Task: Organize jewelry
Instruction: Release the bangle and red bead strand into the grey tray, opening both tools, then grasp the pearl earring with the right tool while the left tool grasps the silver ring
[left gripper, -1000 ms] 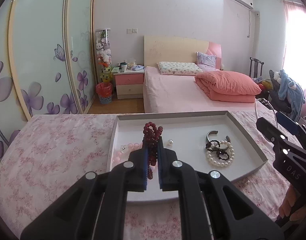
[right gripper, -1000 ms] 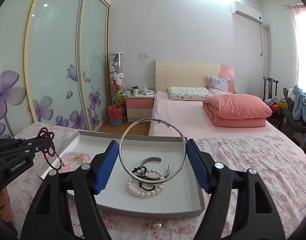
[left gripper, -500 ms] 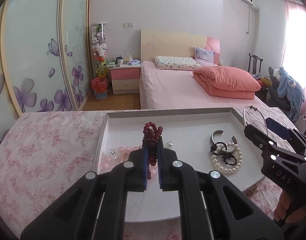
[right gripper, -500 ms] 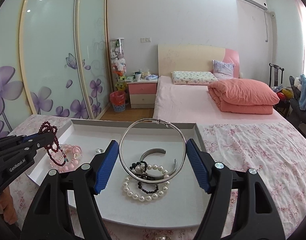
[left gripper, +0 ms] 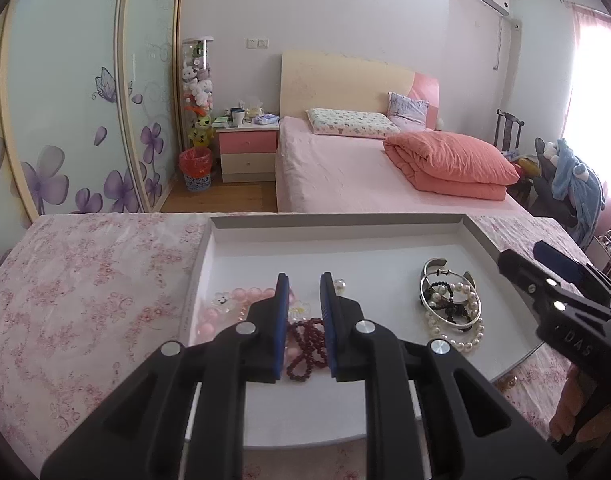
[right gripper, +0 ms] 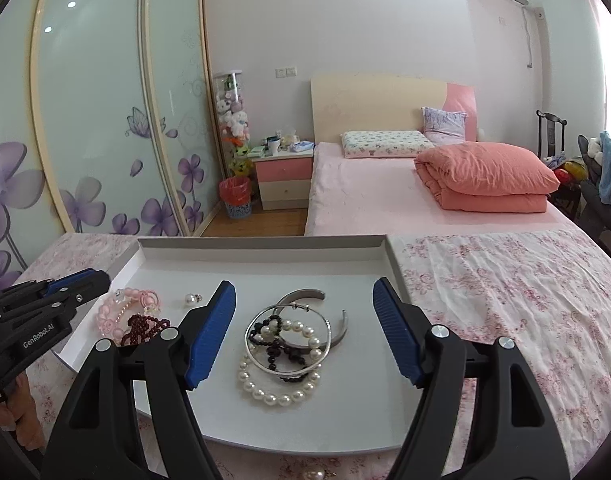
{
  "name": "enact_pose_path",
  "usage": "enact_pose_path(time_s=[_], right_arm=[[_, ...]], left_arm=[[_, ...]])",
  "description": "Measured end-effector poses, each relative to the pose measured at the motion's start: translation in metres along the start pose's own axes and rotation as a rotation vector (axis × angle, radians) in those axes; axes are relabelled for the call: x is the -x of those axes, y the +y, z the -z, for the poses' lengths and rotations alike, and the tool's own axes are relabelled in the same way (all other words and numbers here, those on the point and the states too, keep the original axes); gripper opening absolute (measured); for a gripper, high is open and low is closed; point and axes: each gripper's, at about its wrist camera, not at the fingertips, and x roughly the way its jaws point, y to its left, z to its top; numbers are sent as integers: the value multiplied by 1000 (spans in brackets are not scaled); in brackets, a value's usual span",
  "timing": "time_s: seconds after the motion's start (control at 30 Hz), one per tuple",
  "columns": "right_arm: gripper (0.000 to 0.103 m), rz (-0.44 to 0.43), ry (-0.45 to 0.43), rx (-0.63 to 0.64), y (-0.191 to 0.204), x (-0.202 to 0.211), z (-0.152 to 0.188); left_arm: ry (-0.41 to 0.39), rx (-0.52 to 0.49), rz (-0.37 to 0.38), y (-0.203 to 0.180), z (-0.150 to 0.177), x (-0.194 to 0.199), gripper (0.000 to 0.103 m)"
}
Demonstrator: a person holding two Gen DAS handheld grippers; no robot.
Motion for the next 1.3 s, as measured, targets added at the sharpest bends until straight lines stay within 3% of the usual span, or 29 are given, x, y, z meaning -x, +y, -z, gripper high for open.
enact_pose_path(time_s=[0.43,0.67,0.9,1.13,1.3], right_arm=[[71,26,-25,-2,-7,38,7],[71,30,9,9,-10,58,26],[70,31,137,11,-20,58,54],[46,13,318,20,-22,34,74],[40,13,378,32,-16,18,76]], left_arm=[[-25,-3,-29,4,11,44,21],[-17,-17,-15,-2,31,68,24],[20,-12,-7,-2,57,76,31],[59,10,-26,9,69,71,32],[61,14,-26,9,69,71,33]])
